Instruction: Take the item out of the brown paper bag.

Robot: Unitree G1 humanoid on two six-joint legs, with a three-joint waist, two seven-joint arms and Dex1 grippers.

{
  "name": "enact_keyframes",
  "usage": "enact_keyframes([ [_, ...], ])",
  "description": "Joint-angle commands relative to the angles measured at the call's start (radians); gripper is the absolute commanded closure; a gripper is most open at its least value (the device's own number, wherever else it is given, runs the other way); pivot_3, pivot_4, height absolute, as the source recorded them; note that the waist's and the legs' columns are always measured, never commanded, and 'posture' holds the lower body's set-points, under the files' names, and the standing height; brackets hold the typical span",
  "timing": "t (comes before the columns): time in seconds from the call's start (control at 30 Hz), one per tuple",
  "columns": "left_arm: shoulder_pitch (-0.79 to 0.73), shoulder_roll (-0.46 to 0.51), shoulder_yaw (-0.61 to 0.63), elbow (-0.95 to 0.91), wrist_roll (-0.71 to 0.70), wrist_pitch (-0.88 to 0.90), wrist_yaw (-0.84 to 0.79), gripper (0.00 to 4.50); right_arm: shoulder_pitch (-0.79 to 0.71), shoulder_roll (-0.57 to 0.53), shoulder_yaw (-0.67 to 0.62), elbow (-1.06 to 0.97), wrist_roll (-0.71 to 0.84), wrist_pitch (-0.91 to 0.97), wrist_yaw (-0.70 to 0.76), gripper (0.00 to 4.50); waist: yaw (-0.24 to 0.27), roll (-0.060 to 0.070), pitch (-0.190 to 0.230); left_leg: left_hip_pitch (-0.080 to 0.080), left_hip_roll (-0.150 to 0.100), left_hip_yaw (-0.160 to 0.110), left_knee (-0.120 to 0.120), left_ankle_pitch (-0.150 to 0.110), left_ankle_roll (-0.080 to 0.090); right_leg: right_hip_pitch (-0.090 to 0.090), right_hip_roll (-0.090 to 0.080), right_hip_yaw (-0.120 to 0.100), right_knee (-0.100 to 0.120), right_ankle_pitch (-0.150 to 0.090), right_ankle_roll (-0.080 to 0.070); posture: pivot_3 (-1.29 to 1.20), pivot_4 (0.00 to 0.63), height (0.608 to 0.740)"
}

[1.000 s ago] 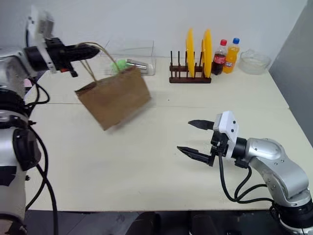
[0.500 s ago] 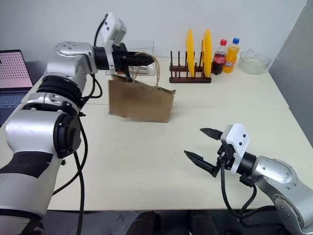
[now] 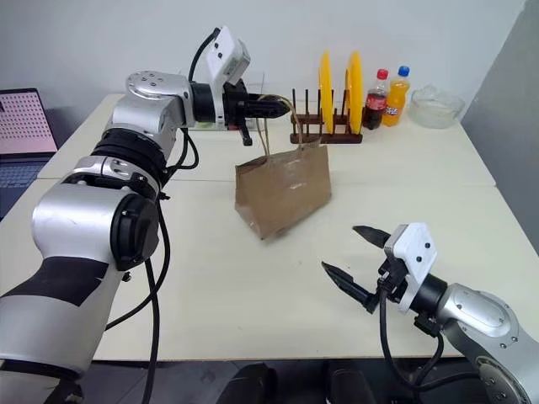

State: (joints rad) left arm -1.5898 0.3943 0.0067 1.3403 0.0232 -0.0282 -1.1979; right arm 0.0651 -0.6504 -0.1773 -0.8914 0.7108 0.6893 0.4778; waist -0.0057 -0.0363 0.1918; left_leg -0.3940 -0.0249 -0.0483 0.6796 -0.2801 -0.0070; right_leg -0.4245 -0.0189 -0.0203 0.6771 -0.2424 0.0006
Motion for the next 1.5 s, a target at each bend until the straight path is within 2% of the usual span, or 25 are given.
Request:
enact_keyframes([
  [0.03, -0.043, 0.003, 0.023, -0.022, -0.002, -0.027, 0.009, 4.49, -0.002, -0.006, -0.028, -0.041, 0.024, -0.011, -0.012, 0.0, 0.0, 0.0, 0.0, 0.0, 0.0, 0.0, 0.0, 0.0, 0.0, 0.0, 0.0, 0.0, 0.0, 0.0, 0.0, 0.0, 0.15, 0.74],
  [1.13, -0.007, 0.003, -0.003, -0.022, 0.065, 0.005, -0.049, 4.49, -0.032, -0.016, -0.007, -0.015, 0.01, -0.018, -0.042, 0.0, 0.0, 0.0, 0.0, 0.0, 0.0, 0.001, 0.0, 0.0, 0.0, 0.0, 0.0, 0.001, 0.001, 0.0, 0.0, 0.0, 0.15, 0.74],
  [1.33, 0.0, 0.014, -0.021, -0.022, 0.104, -0.023, -0.001, 4.49, -0.029, -0.018, -0.009, -0.014, 0.012, -0.02, -0.035, 0.0, 0.0, 0.0, 0.0, 0.0, 0.0, 0.001, 0.0, 0.0, 0.0, 0.0, 0.0, 0.001, 0.001, 0.0, 0.0, 0.0, 0.15, 0.74],
  [1.37, -0.001, 0.015, -0.023, -0.021, 0.108, -0.022, 0.004, 4.09, -0.029, -0.018, -0.009, -0.014, 0.012, -0.021, -0.034, 0.0, 0.0, 0.0, 0.0, 0.0, 0.0, 0.001, 0.0, 0.0, 0.0, 0.0, 0.0, 0.001, 0.001, 0.0, 0.0, 0.0, 0.15, 0.74],
  [1.4, -0.002, 0.015, -0.023, -0.021, 0.11, -0.022, 0.006, 3.92, -0.029, -0.018, -0.009, -0.014, 0.012, -0.021, -0.033, 0.0, 0.0, 0.0, 0.0, 0.0, 0.0, 0.001, 0.0, 0.0, 0.0, 0.0, 0.0, 0.001, 0.001, 0.0, 0.0, 0.0, 0.15, 0.74],
  [1.5, 0.004, 0.035, -0.039, -0.024, 0.13, -0.037, -0.017, 3.02, -0.037, -0.019, -0.004, -0.011, 0.013, -0.02, -0.028, 0.0, 0.0, 0.0, 0.0, 0.001, 0.0, 0.001, 0.0, 0.0, 0.0, 0.0, 0.0, 0.001, 0.001, 0.0, 0.0, 0.0, 0.15, 0.74],
])
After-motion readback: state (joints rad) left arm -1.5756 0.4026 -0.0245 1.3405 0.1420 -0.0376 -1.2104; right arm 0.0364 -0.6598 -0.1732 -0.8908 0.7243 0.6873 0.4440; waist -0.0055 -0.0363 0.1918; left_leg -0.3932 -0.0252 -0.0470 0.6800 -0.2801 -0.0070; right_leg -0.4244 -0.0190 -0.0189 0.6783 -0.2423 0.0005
